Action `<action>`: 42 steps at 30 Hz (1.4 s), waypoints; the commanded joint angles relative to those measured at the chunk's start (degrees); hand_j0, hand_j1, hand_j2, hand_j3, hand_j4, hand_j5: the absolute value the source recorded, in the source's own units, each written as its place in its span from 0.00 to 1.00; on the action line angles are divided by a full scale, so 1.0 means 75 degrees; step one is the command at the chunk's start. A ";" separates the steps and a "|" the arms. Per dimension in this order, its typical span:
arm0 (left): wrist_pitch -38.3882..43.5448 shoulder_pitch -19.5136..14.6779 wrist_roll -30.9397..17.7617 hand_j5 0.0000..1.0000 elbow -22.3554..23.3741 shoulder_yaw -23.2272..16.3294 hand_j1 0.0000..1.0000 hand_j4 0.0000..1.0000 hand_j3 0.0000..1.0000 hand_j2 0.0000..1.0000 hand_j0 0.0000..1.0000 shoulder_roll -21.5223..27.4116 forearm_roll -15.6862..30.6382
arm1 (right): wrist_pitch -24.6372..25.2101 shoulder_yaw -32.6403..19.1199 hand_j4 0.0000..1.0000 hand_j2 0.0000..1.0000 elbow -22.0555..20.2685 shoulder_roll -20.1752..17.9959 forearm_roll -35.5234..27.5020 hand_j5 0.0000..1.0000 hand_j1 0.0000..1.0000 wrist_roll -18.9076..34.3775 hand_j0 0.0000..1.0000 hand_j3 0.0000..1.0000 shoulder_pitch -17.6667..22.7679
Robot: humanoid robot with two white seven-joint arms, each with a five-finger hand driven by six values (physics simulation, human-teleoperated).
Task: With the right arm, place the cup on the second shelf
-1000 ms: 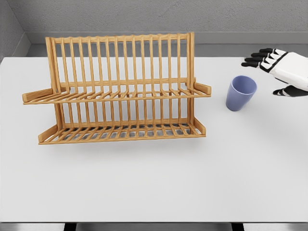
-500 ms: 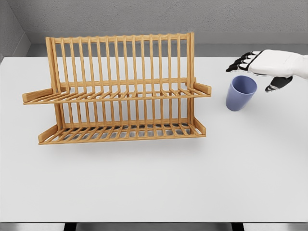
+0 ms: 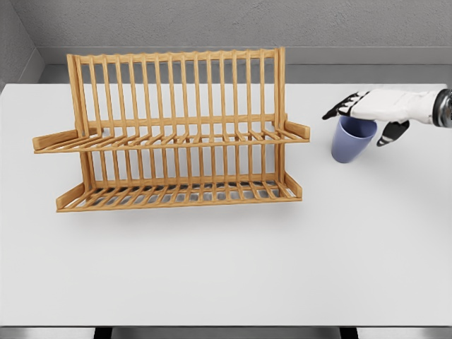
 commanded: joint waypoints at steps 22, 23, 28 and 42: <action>-0.0002 0.0000 -0.0001 1.00 -0.0001 0.0001 1.00 1.00 1.00 1.00 1.00 0.0000 0.0001 | 0.0057 0.0210 0.75 0.75 0.0059 0.0082 -0.0047 0.75 0.75 -0.0003 0.75 0.75 -0.0094; -0.0002 0.0000 -0.0001 1.00 -0.0001 0.0001 1.00 1.00 1.00 1.00 1.00 0.0000 0.0001 | 0.0057 0.0210 0.75 0.75 0.0059 0.0082 -0.0047 0.75 0.75 -0.0003 0.75 0.75 -0.0117; 0.0009 0.0000 -0.0001 1.00 -0.0001 0.0001 1.00 1.00 1.00 1.00 1.00 0.0000 0.0001 | 0.0057 0.0210 0.71 0.71 0.0060 0.0082 -0.0059 0.71 0.71 -0.0003 0.71 0.71 -0.0117; -0.0002 0.0000 -0.0001 1.00 -0.0001 0.0001 1.00 1.00 1.00 1.00 1.00 0.0000 0.0001 | 0.0020 -0.0188 0.70 0.70 -0.0034 0.0047 -0.0082 0.70 0.70 -0.0003 0.70 0.70 -0.0328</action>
